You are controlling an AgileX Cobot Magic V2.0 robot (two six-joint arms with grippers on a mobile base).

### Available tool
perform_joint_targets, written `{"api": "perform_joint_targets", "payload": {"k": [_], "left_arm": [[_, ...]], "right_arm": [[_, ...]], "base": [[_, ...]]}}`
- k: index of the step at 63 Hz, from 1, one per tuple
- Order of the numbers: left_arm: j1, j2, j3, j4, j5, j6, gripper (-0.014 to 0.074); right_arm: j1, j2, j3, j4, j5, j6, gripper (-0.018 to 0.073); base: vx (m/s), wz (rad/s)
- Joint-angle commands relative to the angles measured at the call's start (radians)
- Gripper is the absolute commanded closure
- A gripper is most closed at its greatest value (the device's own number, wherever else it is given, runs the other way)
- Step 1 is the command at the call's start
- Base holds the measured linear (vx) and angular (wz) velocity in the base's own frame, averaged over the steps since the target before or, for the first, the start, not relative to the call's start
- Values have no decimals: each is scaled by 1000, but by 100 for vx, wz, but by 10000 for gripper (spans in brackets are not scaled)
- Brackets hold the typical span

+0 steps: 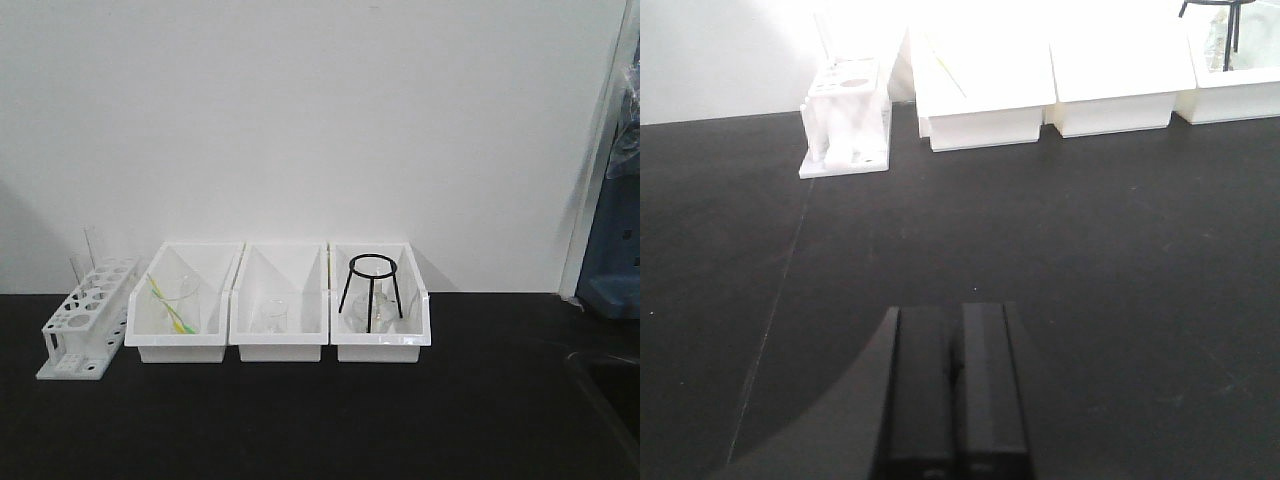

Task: Wipe beaker with gray cloth and return to tray
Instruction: 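Drive the base from the bins bench to the bench with cloth and tray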

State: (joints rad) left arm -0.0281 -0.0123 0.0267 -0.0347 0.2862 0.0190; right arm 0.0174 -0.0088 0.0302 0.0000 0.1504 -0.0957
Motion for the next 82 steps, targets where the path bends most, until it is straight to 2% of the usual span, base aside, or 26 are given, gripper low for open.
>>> {"api": "perform_joint_targets", "payload": {"k": [1, 57, 82], "left_arm": [[1, -25, 30, -2, -86, -1, 603], [1, -25, 30, -2, -86, -1, 603], [1, -25, 30, -2, -86, -1, 603]], "right_arm": [[1, -9, 5, -6, -85, -10, 571], [1, -9, 5, -6, -85, -10, 571], [1, -9, 5, -6, -85, -10, 571]], "base": [[0, 0], [-1, 1], [-20, 6]]}}
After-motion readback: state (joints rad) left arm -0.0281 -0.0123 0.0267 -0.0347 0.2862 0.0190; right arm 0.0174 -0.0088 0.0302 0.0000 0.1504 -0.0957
